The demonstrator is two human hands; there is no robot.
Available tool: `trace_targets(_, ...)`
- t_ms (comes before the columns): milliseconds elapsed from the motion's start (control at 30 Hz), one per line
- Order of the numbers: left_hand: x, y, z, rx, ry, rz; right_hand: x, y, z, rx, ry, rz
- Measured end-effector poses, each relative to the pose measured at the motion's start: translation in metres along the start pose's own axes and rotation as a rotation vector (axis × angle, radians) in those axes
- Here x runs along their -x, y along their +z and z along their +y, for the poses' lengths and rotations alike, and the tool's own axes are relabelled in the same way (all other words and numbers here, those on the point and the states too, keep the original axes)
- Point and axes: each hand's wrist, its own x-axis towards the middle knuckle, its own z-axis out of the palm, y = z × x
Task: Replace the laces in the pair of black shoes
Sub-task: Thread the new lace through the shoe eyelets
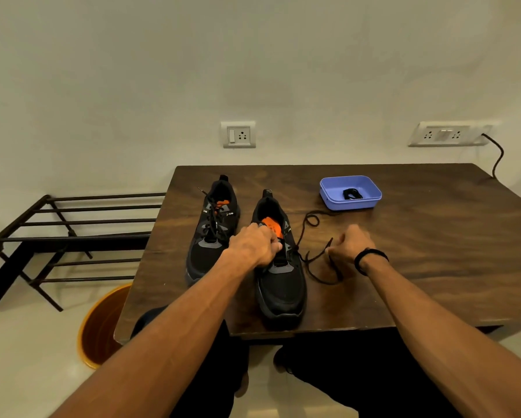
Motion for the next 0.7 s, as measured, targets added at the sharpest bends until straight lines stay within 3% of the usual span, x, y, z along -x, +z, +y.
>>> trace_targets(100, 0.002, -0.005, -0.004, 0.025, 0.006, 0.032, 0.003, 0.007, -0.003, 0.141, -0.050, -0.078)
trace_targets(267, 0.006, -0.011, -0.017, 0.100, -0.016, 0.153, 0.005, 0.021, -0.031, 0.267, -0.225, 0.014)
trace_targets(367, 0.006, -0.011, -0.020, 0.149, -0.025, 0.192, 0.013, 0.034, -0.038, 0.313, -0.203, -0.083)
trace_targets(700, 0.011, -0.009, -0.023, 0.134, -0.064, 0.198, 0.026, 0.038, -0.043, 0.402, -0.224, -0.075)
